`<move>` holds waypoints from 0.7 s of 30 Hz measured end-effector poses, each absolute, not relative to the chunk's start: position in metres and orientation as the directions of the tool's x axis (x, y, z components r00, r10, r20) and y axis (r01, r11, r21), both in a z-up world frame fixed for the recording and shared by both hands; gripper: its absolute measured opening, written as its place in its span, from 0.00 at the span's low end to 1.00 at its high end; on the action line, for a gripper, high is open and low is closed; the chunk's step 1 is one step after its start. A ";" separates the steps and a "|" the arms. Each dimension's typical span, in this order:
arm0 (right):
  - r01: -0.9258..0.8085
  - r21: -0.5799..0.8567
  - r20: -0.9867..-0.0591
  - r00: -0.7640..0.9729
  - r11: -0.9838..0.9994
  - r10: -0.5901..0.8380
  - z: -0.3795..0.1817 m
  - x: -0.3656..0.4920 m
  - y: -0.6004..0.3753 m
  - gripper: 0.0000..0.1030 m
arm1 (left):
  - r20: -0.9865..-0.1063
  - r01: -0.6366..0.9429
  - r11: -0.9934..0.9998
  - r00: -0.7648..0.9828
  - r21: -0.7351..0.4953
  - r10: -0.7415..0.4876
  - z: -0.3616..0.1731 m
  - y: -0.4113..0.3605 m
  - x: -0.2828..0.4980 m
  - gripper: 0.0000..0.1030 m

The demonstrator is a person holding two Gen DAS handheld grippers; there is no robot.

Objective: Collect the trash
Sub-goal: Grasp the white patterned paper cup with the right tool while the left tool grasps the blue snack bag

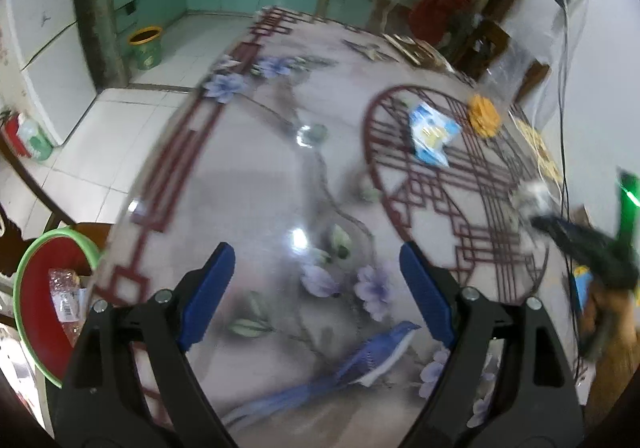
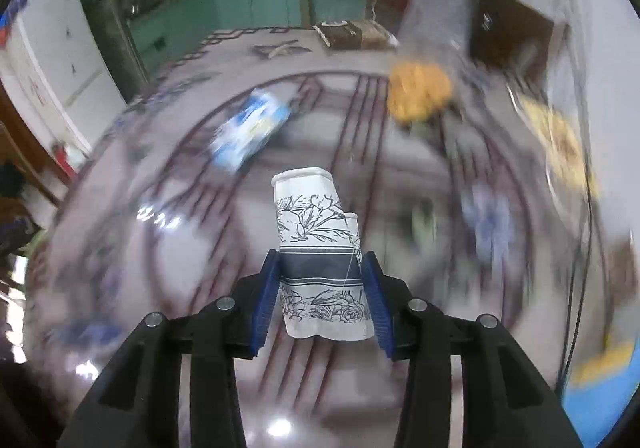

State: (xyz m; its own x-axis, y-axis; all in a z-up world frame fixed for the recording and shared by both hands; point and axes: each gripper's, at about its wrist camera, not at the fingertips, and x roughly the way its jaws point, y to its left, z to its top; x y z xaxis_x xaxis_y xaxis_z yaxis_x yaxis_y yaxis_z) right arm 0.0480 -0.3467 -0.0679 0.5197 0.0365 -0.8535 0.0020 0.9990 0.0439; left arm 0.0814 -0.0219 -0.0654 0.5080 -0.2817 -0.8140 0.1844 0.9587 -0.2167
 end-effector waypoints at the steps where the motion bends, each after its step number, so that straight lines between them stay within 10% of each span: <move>1: 0.009 0.072 -0.852 0.520 0.997 0.057 -0.064 0.020 -0.344 0.40 | -0.816 0.206 0.957 0.503 -0.205 -0.284 -0.067 -0.031 0.079 0.80; 8: 0.096 0.383 -0.763 0.593 0.919 0.256 -0.056 -0.042 -0.344 0.40 | -0.782 0.306 0.951 0.585 -0.030 -0.213 -0.071 -0.111 0.097 0.80; 21: 0.150 0.389 -0.750 0.625 0.909 0.217 -0.050 -0.021 -0.364 0.40 | -0.828 0.298 0.949 0.554 0.100 -0.087 -0.127 -0.247 0.239 0.80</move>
State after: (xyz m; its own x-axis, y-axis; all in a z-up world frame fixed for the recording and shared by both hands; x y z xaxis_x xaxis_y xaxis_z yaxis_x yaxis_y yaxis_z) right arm -0.0211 -0.3637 -0.0500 0.6252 0.2171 -0.7496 0.1502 0.9091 0.3885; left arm 0.2390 -0.2472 -0.1273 0.5541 -0.0871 -0.8279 0.2982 0.9493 0.0997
